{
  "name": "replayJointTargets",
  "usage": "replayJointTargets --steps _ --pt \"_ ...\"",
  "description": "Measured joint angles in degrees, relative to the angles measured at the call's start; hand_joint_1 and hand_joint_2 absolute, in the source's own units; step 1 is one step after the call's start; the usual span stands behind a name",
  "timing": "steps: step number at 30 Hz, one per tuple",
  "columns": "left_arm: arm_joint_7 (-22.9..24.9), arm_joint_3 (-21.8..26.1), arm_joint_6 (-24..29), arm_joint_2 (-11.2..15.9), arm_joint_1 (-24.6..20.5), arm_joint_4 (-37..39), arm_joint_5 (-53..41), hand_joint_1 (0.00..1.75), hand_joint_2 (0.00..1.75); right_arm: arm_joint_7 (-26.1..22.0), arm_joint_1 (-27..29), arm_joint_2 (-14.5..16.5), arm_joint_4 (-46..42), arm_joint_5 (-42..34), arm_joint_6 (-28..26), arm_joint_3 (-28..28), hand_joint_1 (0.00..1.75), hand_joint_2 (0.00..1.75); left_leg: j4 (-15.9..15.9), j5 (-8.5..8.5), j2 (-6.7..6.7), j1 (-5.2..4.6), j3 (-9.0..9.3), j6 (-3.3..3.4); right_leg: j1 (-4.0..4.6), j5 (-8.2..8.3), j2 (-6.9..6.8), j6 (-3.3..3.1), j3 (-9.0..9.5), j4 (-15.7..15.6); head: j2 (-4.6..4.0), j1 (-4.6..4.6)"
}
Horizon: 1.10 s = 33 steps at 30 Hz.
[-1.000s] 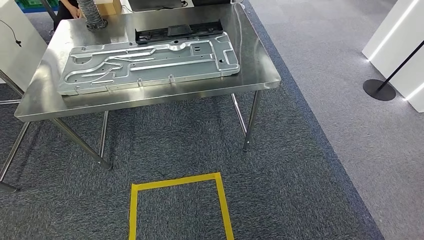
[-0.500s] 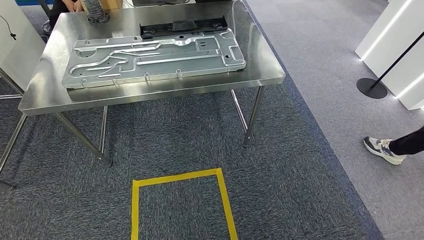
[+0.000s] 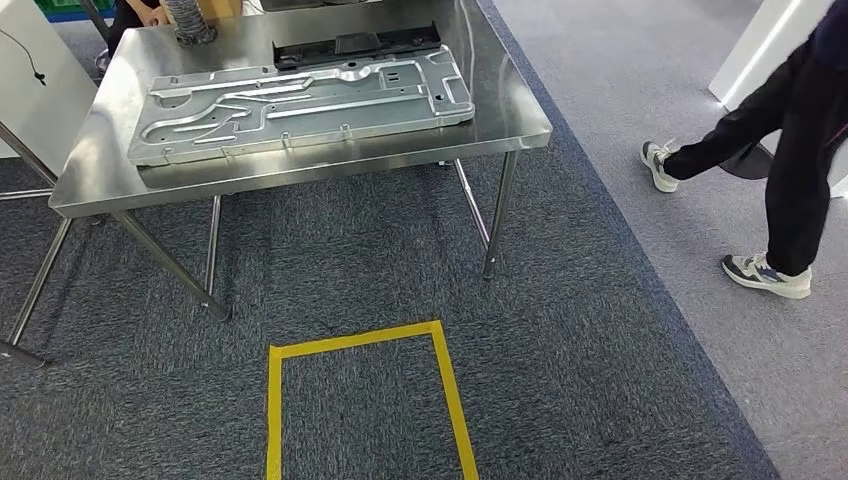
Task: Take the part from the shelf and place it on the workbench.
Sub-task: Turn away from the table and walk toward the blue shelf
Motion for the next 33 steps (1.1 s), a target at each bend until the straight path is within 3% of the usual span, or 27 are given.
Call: replayJointTargets --steps 2,4,6,8,10,12,13,14,15,16,17,19,20,21,23,24,26,27,28,29,30,31,33 --pt "0.2 0.0 0.1 0.0 -0.1 0.0 -0.1 0.0 0.0 0.0 0.0 0.3 0.0 0.2 0.0 0.3 0.0 0.87 -6.7 2.93 -0.06 0.23 5.48 0.02 -0.05 0.73 0.06 0.4 -1.26 0.5 0.0 0.0" --pt "0.2 0.0 0.2 0.0 -0.4 0.0 -0.1 0.0 0.0 0.1 -0.1 0.5 0.1 0.7 0.0 0.7 0.0 1.75 -14.5 3.29 -0.27 0.17 10.58 0.4 0.05 1.3 0.12 1.0 -2.06 1.1 0.0 0.01" --pt "0.3 0.0 0.3 0.0 -0.5 0.0 -0.1 0.0 0.0 0.7 -0.1 0.7 0.1 1.3 0.1 1.2 0.0 1.75 -17.4 2.69 -0.4 -0.11 11.85 1.13 0.14 2.06 0.13 1.79 -2.44 1.3 0.0 0.01" --pt "0.4 0.0 0.3 0.0 -0.5 0.0 -0.1 0.0 0.0 1.4 -0.1 0.8 0.3 1.8 0.2 1.6 0.0 1.75 -17.6 3.44 -0.2 -0.13 11.02 2.23 -0.06 1.96 0.15 2.57 -2.89 1.6 0.0 0.02" --pt "0.6 0.0 0.3 0.0 -0.5 0.0 -0.1 0.0 0.0 1.7 -0.1 1.0 0.4 2.0 0.2 2.0 0.0 1.75 -17.8 4.62 0.11 -0.14 9.85 3.33 -0.29 -1.67 0.19 2.98 -4.29 4.8 0.0 0.02" --pt "0.6 0.0 0.3 0.0 -0.5 0.0 -0.1 0.0 0.0 1.8 -0.1 1.1 0.4 2.1 0.2 2.3 0.0 1.75 -17.8 5.62 0.23 -0.4 8.32 3.75 -0.38 -7.06 0.21 3.23 -6.57 12.1 0.0 0.02" --pt "0.6 0.0 0.3 0.0 -0.4 0.0 -0.2 0.0 0.0 1.9 -0.1 1.1 0.4 2.2 0.2 2.4 0.0 1.75 -17.7 6.12 0.26 -0.53 7.55 3.75 -0.38 -8.42 0.21 3.34 -7.36 15.6 0.0 0.02" --pt "0.6 0.0 0.3 0.0 -0.4 0.0 -0.2 0.0 0.0 2.0 -0.1 1.2 0.4 2.3 0.2 2.5 0.0 1.75 -17.6 6.64 0.32 -0.66 6.78 3.74 -0.38 -8.37 0.21 3.37 -7.46 17.8 0.0 0.02" --pt "0.6 0.0 0.3 0.0 -0.4 0.0 -0.2 0.0 0.0 2.1 -0.1 1.2 0.5 2.5 0.3 2.7 0.0 1.75 -17.4 7.18 0.36 -0.77 6.11 3.72 -0.35 -7.2 0.2 3.26 -6.56 17.8 0.0 0.02" --pt "0.7 0.0 0.3 0.0 -0.4 0.0 -0.3 0.0 0.0 2.3 -0.1 1.3 0.5 2.7 0.4 2.8 0.0 1.31 -17.2 7.66 0.4 -0.86 5.47 3.69 -0.26 -5.56 0.2 2.98 -4.56 15.7 0.0 0.02" --pt "0.7 0.0 0.3 0.0 -0.4 0.0 -0.3 0.0 0.0 2.5 -0.2 1.3 0.5 2.9 0.6 3.0 0.0 0.87 -17.0 8.09 0.43 -0.93 4.9 3.63 -0.09 -4.24 0.2 2.53 -1.55 11.6 0.0 0.02" --pt "0.7 0.0 0.3 0.0 -0.4 0.0 -0.4 0.0 0.0 3.0 -0.5 1.5 0.5 3.2 1.0 3.4 0.0 0.87 -16.5 8.71 0.47 -1.07 4.03 3.25 0.35 -3.92 0.09 1.72 4.06 2.9 0.0 0.02" --pt "0.7 0.0 0.3 0.0 -0.4 0.0 -0.5 0.0 0.0 3.3 -0.6 1.7 0.5 3.3 1.3 3.6 0.0 1.31 -16.4 9.03 0.53 -1.05 3.78 2.96 0.57 -4.23 0.05 1.45 5.54 0.3 0.0 0.02" --pt "0.7 -0.1 0.3 0.0 -0.4 0.0 -0.6 0.0 0.0 3.8 -0.7 1.9 0.6 3.4 1.5 3.7 0.0 1.75 -16.4 9.37 0.58 -1.0 3.62 2.64 0.75 -4.46 0.01 1.27 5.89 -0.7 0.0 0.02" --pt "0.7 -0.2 0.3 0.0 -0.4 0.0 -0.8 0.0 0.0 4.7 -0.7 2.3 0.6 3.8 1.8 3.9 0.0 1.75 -16.4 9.58 0.52 -0.87 3.35 1.92 0.66 -3.67 -0.05 0.67 5.47 -1.3 0.0 0.02" --pt "0.7 -0.3 0.3 0.0 -0.4 0.0 -0.9 0.0 0.0 5.0 -0.6 2.6 0.7 4.1 1.8 4.1 0.0 1.75 -15.6 8.67 0.39 -0.82 2.97 1.55 0.52 -3.17 -0.11 0.26 5.16 -1.5 0.0 0.02" --pt "0.7 -0.5 0.3 0.0 -0.4 0.0 -1.1 0.0 0.0 5.4 -0.7 3.0 0.7 4.6 1.6 4.5 0.0 0.87 -10.9 4.33 0.12 -0.57 1.25 0.85 0.33 -2.19 -0.21 -0.29 4.24 -1.9 0.0 0.02" --pt "0.7 -0.5 0.2 0.0 -0.4 0.0 -1.2 0.0 0.0 5.4 -0.7 3.2 0.7 4.8 1.4 4.7 0.0 0.87 -7.2 1.75 0.08 -0.43 0.04 0.57 0.33 -1.79 -0.2 -0.41 3.67 -1.8 0.0 0.01" --pt "0.7 -0.5 0.2 0.0 -0.4 0.0 -1.2 0.0 0.44 5.6 -0.6 3.3 0.7 5.0 1.2 4.9 0.0 0.87 -3.5 -0.06 0.08 -0.26 -0.99 0.31 0.34 -1.39 -0.2 -0.39 3.12 -1.8 0.0 0.01" --pt "0.7 -0.6 0.1 0.0 -0.3 0.0 -1.2 0.0 0.87 5.7 -0.6 3.5 0.8 5.2 1.1 5.1 0.0 1.31 -1.0 -0.69 0.08 -0.09 -1.42 0.1 0.33 -1.03 -0.2 -0.32 2.57 -1.6 0.0 0.01" --pt "0.8 -0.6 -0.1 0.0 -0.3 0.0 -1.2 0.0 1.31 5.9 -0.6 3.6 0.8 5.4 1.1 5.2 0.0 1.75 -0.6 -0.13 0.08 0.08 -0.86 -0.07 0.3 -0.73 -0.19 -0.2 2.05 -1.5 0.0 0.01" --pt "0.8 -0.7 -0.3 0.0 -0.3 0.0 -1.2 0.0 1.75 6.2 -0.6 3.8 0.8 5.6 1.1 5.4 0.0 1.75 -2.5 1.25 0.08 0.24 0.86 -0.18 0.25 -0.5 -0.17 -0.04 1.58 -1.2 0.0 0.01" --pt "1.1 -0.9 -0.8 0.0 -0.4 0.0 -1.2 0.0 1.75 6.9 -0.6 4.1 0.8 6.2 1.0 5.8 0.0 1.75 -11.0 3.79 0.05 0.4 6.54 -0.11 0.2 -0.27 -0.09 0.34 0.75 -0.5 0.0 0.0"
